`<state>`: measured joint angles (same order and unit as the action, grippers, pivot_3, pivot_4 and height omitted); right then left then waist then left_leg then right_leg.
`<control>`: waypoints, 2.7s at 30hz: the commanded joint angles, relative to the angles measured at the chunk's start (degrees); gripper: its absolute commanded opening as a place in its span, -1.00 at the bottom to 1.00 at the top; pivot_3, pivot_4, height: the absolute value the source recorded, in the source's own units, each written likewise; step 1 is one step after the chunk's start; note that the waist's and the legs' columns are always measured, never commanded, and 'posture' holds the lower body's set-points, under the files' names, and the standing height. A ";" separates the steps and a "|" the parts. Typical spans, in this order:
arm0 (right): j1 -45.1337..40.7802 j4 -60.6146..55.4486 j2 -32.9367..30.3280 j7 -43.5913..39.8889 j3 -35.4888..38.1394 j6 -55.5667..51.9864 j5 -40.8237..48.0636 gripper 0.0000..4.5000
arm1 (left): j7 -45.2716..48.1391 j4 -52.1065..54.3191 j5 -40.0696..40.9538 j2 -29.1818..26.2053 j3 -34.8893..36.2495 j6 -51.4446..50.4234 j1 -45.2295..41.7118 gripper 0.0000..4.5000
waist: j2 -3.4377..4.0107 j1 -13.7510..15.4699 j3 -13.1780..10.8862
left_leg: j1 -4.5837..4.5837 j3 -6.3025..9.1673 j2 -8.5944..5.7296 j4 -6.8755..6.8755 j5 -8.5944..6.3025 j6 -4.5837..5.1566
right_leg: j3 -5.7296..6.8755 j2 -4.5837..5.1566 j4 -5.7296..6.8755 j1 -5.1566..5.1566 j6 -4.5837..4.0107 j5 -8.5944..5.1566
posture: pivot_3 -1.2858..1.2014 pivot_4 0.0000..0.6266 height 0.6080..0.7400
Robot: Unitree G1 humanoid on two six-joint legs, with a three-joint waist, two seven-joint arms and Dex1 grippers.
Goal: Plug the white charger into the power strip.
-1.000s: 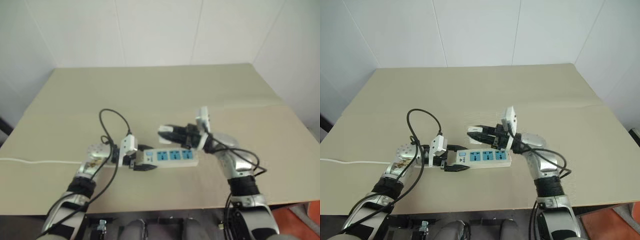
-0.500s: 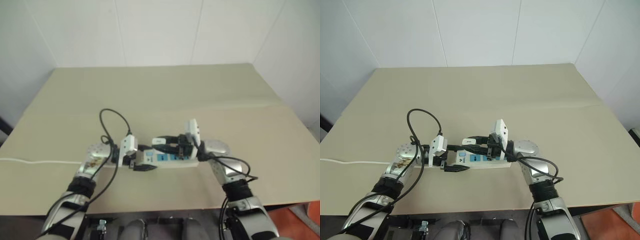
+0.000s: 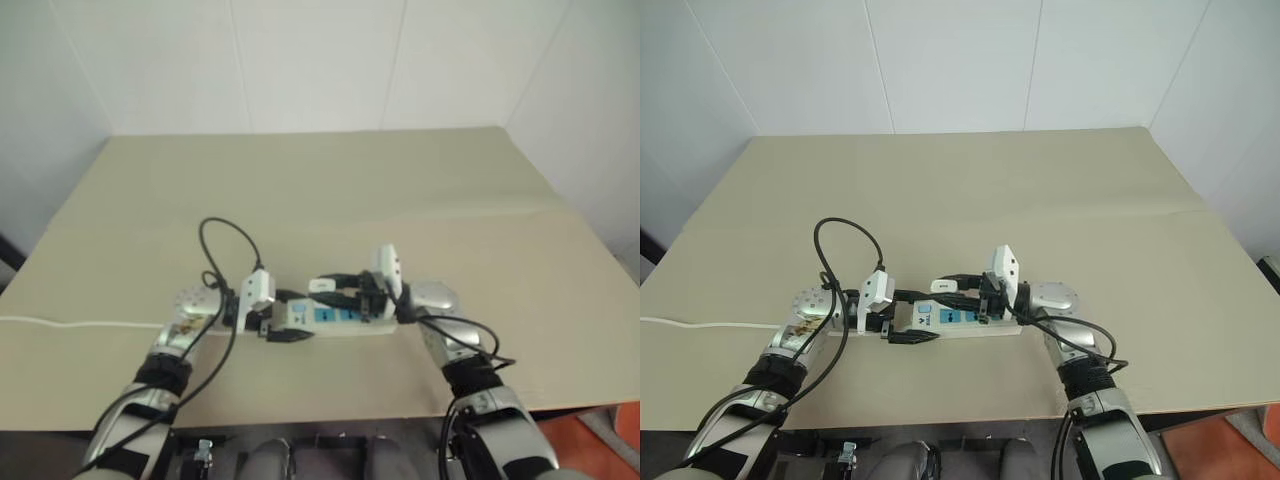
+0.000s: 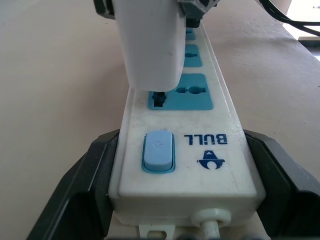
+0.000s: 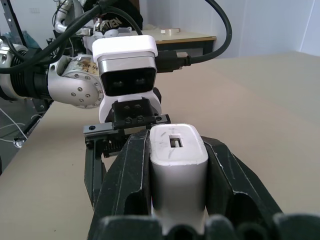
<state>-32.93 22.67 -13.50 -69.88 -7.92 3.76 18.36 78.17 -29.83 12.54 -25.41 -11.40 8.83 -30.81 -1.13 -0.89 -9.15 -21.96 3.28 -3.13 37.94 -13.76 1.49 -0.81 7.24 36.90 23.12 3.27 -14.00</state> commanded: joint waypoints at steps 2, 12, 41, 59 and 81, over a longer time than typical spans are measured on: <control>-2.13 1.55 0.50 -0.01 0.48 2.42 -0.33 -0.47 | 1.13 -1.46 -3.04 -0.07 -2.87 -0.57 1.76 0.45 | 0.00 -0.02 0.00 | 0.02 0.00 0.00 0.00 0.00 0.00 | 0.00 0.00 0.00 -0.01 0.00 0.00 | 0.03 -0.52 1.00; 1.49 1.13 -1.62 -3.36 -1.26 1.66 -0.51 -0.47 | 0.87 -1.21 -3.07 0.07 -2.78 -0.60 2.00 0.45 | 0.00 0.08 0.01 | 0.08 0.00 0.01 0.00 0.00 0.00 | 0.00 0.00 -0.01 -0.08 0.00 0.00 | 0.03 -0.52 1.00; 0.03 23.16 -9.02 -4.31 -4.58 10.39 -8.12 -0.47 | 0.66 -3.60 -3.64 -0.26 -2.49 0.96 0.72 0.45 | -0.29 0.21 1.39 | 1.11 0.05 0.07 -0.06 -0.11 0.15 | 0.03 -0.01 -0.64 -1.12 0.05 -0.02 | 0.03 -0.52 1.00; -1.28 19.47 -6.91 -7.05 -6.54 2.33 -6.19 -0.47 | 0.07 -3.30 -3.66 -0.12 -2.44 1.36 1.04 0.45 | -0.29 0.20 1.44 | 1.22 0.05 0.12 -0.11 -0.14 0.17 | 0.01 -0.01 -0.69 -1.21 0.04 -0.02 | 0.03 -0.52 1.00; 0.99 13.47 -6.52 -8.57 -5.50 1.78 -5.78 1.00 | 2.91 3.75 1.44 -4.69 2.60 -3.68 -0.02 0.99 | -0.33 0.16 1.44 | 0.89 0.08 0.16 -0.13 -0.15 0.16 | 0.04 -0.04 -0.70 -0.95 0.04 -0.02 | 0.03 -0.52 1.00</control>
<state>-35.71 34.11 -19.65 -78.47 -12.02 6.43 14.78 80.30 -29.64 11.66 -28.55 -11.32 5.99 -30.73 -1.46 -0.73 -7.71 -21.09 3.36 -2.96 37.81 -13.91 1.66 -0.77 7.19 36.19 22.19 3.32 -14.02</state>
